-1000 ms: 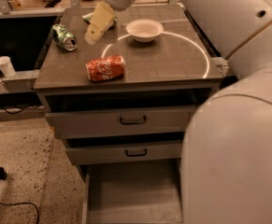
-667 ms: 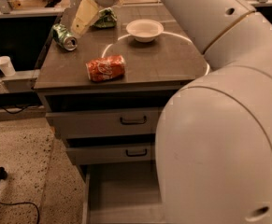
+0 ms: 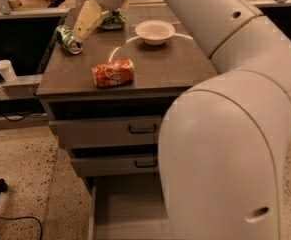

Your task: Place green can into bottom drawer

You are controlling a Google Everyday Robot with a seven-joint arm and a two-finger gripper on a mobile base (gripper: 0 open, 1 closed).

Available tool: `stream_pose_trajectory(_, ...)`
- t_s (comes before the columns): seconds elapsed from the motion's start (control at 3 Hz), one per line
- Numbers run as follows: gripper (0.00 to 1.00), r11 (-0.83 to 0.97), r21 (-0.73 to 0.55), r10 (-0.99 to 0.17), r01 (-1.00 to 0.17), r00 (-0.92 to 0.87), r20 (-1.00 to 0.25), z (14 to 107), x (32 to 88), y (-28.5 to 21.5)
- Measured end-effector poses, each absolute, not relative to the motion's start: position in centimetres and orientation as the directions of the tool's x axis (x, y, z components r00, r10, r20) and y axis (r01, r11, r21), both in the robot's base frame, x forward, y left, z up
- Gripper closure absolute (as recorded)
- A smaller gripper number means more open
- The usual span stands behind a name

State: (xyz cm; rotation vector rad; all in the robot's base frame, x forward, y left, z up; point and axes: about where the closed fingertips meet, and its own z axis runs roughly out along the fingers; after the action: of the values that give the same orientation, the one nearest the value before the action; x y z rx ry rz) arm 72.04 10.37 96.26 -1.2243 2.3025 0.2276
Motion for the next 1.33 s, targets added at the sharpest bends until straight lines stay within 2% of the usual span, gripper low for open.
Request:
stream_pose_trajectory(0.67,0.0,0.646,-0.153,-0.664,-0.748,-0.452,-0.595,93.3,79.7,15.6)
stream_pose_trajectory(1.33,0.0,0.671,-0.14,-0.62,-0.728,-0.449,-0.643,90.2,83.5,19.5)
